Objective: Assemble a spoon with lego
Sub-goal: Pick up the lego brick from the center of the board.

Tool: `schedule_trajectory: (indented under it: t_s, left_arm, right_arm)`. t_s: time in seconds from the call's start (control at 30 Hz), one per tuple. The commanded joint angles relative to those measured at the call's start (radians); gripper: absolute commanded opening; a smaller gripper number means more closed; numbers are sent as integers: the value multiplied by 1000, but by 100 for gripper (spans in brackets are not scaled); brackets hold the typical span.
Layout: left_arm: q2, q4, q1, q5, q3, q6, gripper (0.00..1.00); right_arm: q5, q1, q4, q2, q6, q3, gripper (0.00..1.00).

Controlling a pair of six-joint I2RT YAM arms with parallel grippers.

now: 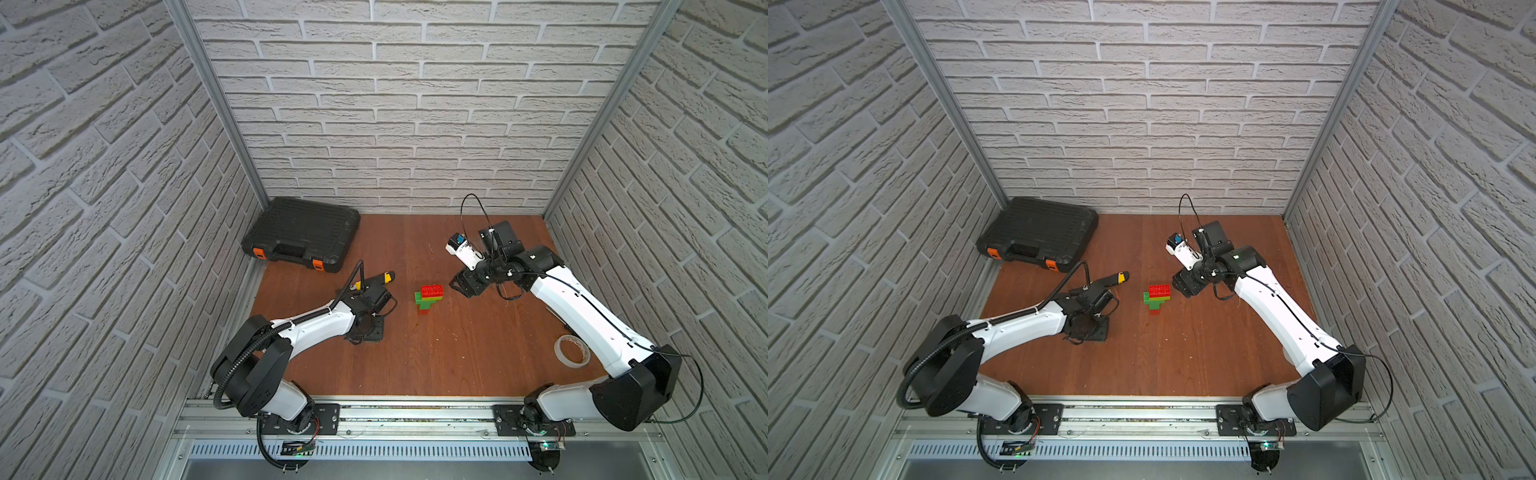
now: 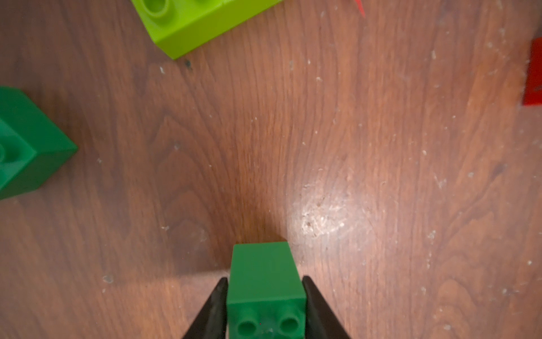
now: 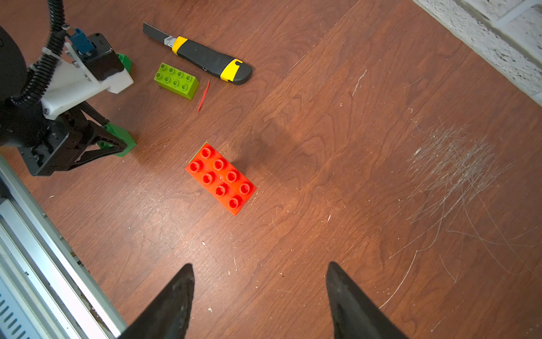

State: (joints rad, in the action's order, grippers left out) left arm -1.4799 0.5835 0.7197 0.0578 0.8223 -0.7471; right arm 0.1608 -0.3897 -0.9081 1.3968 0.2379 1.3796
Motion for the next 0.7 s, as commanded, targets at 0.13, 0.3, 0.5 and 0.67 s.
schedule_trajectory:
  t_s: [0.13, 0.3, 0.5, 0.67]
  left_arm:
    - [28, 19, 5, 5, -12, 26, 42]
    - [14, 22, 10, 2, -14, 28, 40]
    - [4, 28, 17, 5, -8, 35, 33]
    - [-5, 54, 20, 23, 6, 68, 22]
  right_arm:
    - [33, 9, 20, -1, -15, -14, 71]
    - [33, 14, 14, 3, -21, -11, 71]
    - [95, 32, 45, -3, -72, -25, 71]
    - [155, 67, 77, 0, -196, -31, 71]
